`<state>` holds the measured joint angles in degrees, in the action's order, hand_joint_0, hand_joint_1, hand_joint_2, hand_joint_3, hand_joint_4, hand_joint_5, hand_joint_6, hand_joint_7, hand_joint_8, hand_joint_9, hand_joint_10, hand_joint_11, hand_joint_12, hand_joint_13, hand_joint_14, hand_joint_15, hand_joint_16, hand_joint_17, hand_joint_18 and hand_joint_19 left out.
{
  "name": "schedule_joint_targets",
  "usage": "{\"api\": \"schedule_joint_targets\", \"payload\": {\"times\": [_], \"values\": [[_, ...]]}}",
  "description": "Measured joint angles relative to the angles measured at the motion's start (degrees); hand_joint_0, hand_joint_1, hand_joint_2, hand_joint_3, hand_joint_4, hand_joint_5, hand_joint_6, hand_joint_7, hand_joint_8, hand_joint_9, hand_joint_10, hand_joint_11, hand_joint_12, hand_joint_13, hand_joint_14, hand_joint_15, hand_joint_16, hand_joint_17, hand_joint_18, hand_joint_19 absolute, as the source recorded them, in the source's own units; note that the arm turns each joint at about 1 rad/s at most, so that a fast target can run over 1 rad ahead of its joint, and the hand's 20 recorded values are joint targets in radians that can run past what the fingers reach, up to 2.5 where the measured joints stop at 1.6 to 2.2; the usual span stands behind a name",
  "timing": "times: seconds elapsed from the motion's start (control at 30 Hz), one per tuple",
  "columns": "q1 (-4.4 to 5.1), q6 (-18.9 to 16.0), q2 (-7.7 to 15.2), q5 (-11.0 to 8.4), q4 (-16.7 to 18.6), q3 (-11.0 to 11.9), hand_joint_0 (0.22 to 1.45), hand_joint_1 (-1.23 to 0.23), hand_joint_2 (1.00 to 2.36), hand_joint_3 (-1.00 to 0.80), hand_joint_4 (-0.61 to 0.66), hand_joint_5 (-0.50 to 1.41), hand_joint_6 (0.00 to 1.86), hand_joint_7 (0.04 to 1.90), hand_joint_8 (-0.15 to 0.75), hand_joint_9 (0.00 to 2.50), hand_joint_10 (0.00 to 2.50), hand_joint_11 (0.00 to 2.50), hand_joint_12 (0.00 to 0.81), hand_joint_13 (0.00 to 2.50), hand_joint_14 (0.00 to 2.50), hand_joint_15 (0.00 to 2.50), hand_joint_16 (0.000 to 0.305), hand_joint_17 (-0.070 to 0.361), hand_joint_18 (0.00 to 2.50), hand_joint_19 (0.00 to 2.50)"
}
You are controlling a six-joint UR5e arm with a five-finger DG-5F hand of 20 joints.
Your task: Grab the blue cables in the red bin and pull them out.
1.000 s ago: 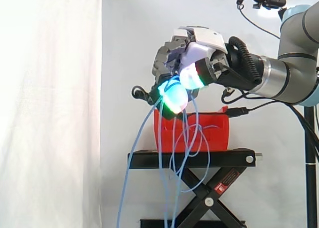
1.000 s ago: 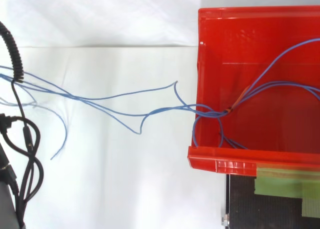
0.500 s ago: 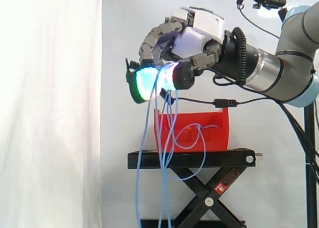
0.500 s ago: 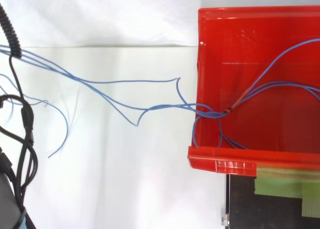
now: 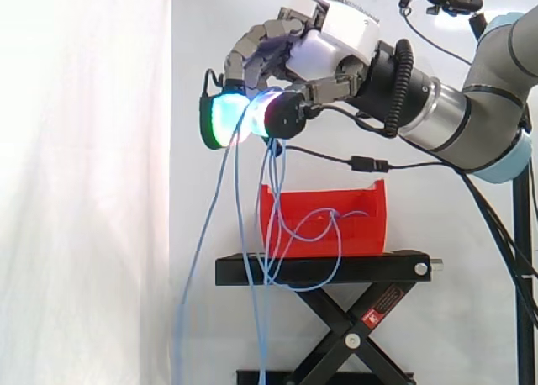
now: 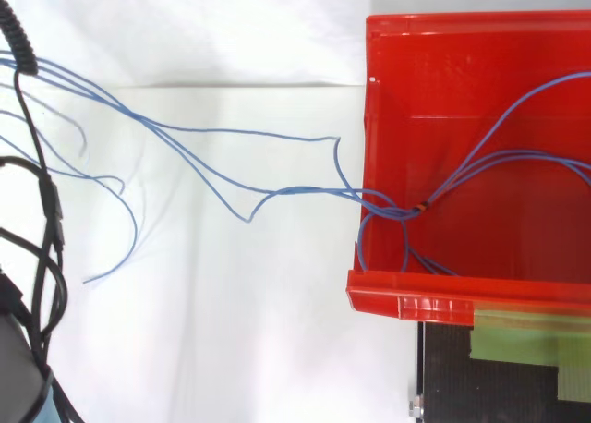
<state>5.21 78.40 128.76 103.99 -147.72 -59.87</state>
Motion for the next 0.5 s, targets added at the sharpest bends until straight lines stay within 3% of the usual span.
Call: {"api": "schedule_joint_targets", "payload": {"times": [0.2, 0.37, 0.5], "values": [[0.11, -5.2, 0.0, -3.58, 0.6, -4.0, 0.93, -0.9, 1.0, -1.0, 0.18, 0.63, 0.7, 0.58, 0.234, 1.16, 0.38, 1.77, 0.316, 1.26, 0.92, 1.52, 0.044, 0.1, 0.99, 1.2], [0.39, -10.8, 0.0, -6.62, -0.6, -4.8, 0.93, -0.9, 1.0, -1.0, 0.18, 0.63, 0.7, 0.58, 0.23, 1.16, 0.38, 1.77, 0.318, 1.26, 0.93, 1.52, 0.044, 0.098, 0.98, 1.22], [0.8, -16.1, 0.0, -9.21, -4.1, -4.9, 0.93, -0.9, 1.0, -1.0, 0.18, 0.63, 0.7, 0.58, 0.233, 1.16, 0.38, 1.77, 0.312, 1.26, 0.93, 1.52, 0.044, 0.098, 0.99, 1.22]]}}
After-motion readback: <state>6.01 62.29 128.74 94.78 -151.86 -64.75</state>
